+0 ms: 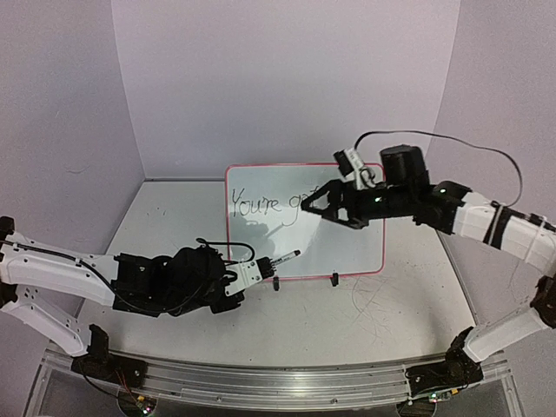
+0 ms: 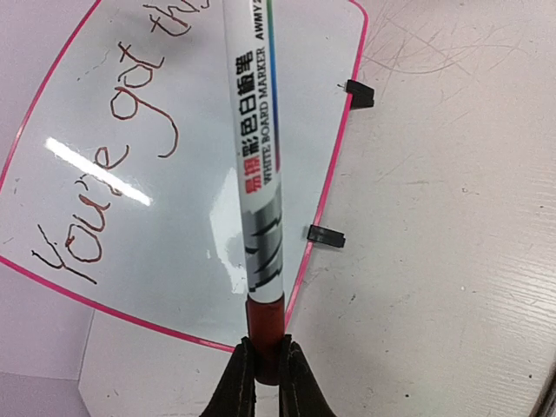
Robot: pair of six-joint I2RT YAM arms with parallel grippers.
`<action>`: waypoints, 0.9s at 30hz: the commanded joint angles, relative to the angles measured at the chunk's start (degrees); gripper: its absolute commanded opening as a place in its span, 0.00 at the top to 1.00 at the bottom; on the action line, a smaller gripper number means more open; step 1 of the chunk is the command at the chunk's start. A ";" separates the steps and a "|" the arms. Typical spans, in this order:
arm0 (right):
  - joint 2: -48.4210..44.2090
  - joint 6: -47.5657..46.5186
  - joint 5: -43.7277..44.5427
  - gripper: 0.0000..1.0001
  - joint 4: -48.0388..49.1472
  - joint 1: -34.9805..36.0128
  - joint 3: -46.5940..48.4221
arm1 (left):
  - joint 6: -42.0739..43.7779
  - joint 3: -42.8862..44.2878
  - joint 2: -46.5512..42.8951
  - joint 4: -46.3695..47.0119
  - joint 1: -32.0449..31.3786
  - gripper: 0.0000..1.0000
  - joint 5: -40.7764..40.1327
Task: Write a sentence on the whiteboard
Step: Put down the whiteboard marker at the center of the board.
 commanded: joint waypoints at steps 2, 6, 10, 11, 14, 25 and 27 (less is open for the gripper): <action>-13.03 -9.47 17.56 0.02 -0.53 -2.60 1.16 | -10.91 -2.02 -4.13 -2.16 1.34 1.00 9.32; -17.68 -14.97 35.25 0.02 -4.44 -2.64 1.78 | -17.70 -0.36 -1.36 -4.80 2.66 1.00 16.15; -21.68 -18.70 42.01 0.02 -4.82 -2.63 1.24 | -23.34 -0.79 0.80 -7.41 5.54 1.00 20.62; -22.64 -19.36 42.95 0.02 -4.82 -2.64 1.02 | -24.44 -1.28 0.92 -7.72 6.82 1.00 21.98; -24.44 -20.49 44.66 0.02 -4.72 -2.65 -0.27 | -24.49 -2.45 3.16 -8.18 7.32 1.00 27.93; -26.93 -20.31 45.24 0.02 -3.66 -2.68 -3.13 | -12.30 11.45 24.87 -18.09 5.19 1.00 27.60; -27.49 -19.87 45.24 0.02 -2.96 -2.67 -4.03 | -11.55 12.71 26.53 -18.79 4.96 0.97 26.55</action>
